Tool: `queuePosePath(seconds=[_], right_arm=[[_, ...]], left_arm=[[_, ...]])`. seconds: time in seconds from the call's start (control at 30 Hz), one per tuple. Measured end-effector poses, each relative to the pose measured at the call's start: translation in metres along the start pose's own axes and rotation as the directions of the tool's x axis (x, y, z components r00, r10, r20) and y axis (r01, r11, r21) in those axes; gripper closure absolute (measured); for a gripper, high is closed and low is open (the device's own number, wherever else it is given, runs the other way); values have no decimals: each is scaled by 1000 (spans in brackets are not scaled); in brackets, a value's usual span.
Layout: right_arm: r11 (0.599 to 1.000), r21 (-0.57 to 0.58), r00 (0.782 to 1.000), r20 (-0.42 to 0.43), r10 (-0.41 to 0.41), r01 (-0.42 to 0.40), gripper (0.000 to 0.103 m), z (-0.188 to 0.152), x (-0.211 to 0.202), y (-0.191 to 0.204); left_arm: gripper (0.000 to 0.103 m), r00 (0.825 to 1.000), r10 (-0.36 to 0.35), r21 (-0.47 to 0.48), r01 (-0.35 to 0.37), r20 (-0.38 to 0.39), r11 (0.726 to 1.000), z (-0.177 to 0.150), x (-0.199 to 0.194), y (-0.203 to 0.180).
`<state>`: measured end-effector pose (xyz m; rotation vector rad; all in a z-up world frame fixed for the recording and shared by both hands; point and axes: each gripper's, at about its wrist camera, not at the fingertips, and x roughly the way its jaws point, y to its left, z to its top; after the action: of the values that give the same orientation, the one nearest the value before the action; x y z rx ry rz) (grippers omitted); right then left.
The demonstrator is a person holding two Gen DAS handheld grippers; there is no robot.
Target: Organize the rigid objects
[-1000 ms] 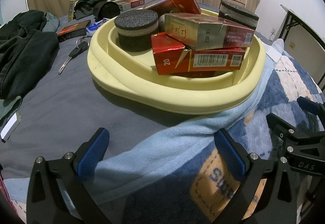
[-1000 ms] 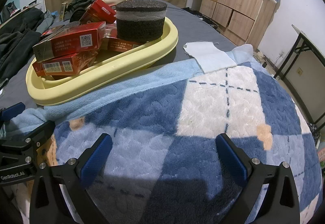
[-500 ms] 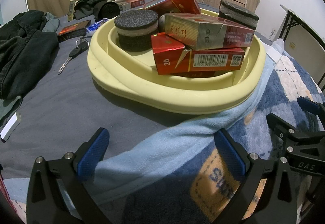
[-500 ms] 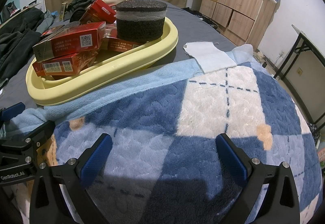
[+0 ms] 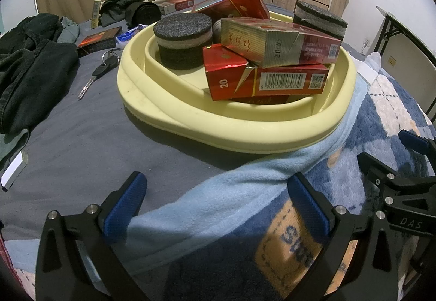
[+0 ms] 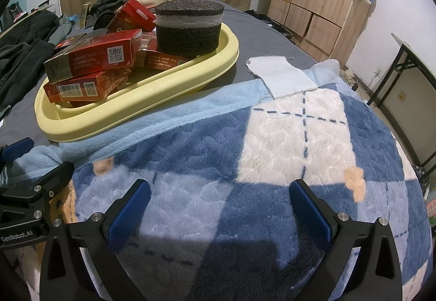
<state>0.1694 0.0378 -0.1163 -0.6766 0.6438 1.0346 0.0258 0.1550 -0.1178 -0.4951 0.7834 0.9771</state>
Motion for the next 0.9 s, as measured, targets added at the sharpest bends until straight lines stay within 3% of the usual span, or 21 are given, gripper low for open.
queuePosePath(seconds=[0.9], right_arm=[[1000,0,1000,0,0,0,0,0,-1,1]], left_arm=[[0,1000,0,0,0,0,1000,0,0,0]])
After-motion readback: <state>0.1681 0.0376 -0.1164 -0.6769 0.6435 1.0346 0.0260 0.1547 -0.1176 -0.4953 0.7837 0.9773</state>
